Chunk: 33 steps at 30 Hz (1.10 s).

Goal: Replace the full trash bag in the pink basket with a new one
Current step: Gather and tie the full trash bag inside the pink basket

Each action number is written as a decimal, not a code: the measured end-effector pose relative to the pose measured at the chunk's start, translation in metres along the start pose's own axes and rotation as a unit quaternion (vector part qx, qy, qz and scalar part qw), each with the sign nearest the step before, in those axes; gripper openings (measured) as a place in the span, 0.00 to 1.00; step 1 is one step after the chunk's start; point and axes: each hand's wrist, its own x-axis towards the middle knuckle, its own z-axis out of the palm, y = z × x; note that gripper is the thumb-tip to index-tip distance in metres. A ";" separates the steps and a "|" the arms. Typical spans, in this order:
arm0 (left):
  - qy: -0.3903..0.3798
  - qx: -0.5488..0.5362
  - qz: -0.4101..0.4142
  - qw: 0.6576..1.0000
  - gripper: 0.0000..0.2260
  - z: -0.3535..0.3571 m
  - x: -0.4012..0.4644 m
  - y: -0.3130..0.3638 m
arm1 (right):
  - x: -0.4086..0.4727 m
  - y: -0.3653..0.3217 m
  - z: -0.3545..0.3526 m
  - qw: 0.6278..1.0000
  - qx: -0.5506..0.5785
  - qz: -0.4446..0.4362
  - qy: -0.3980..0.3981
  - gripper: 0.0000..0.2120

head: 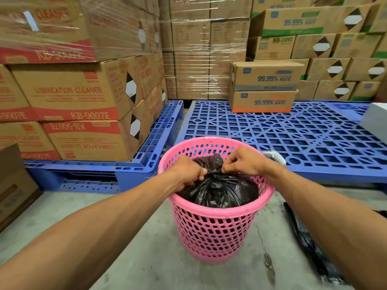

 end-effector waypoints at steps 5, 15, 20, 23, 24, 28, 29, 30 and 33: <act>-0.001 0.149 0.094 0.984 0.10 -0.017 -0.006 -0.001 | 0.010 0.000 -0.001 0.998 -0.047 0.021 -0.049 0.03; 0.105 0.393 0.071 0.911 0.31 -0.048 0.014 -0.026 | 0.001 -0.047 0.044 0.962 -0.247 0.112 0.019 0.39; 0.130 0.419 0.016 0.899 0.33 -0.041 0.021 -0.024 | 0.002 -0.055 0.084 0.935 -0.318 0.152 0.033 0.28; 0.139 0.437 0.009 0.889 0.34 -0.041 0.020 -0.026 | 0.004 -0.049 0.075 0.943 -0.305 0.117 0.057 0.21; 0.140 0.437 0.011 0.889 0.34 -0.041 0.020 -0.027 | 0.004 -0.048 0.071 0.945 -0.301 0.103 0.069 0.20; 0.141 0.420 0.031 0.896 0.33 -0.041 0.026 -0.029 | 0.004 -0.049 0.063 0.943 -0.302 0.075 0.115 0.19; 0.139 0.419 0.036 0.897 0.32 -0.041 0.027 -0.028 | 0.004 -0.051 0.061 0.943 -0.300 0.075 0.124 0.18; 0.137 0.418 0.038 0.897 0.32 -0.040 0.027 -0.027 | 0.004 -0.054 0.059 0.943 -0.295 0.073 0.133 0.18; 0.137 0.407 0.041 0.902 0.31 -0.039 0.025 -0.024 | 0.010 -0.067 0.041 0.948 -0.261 0.066 0.171 0.16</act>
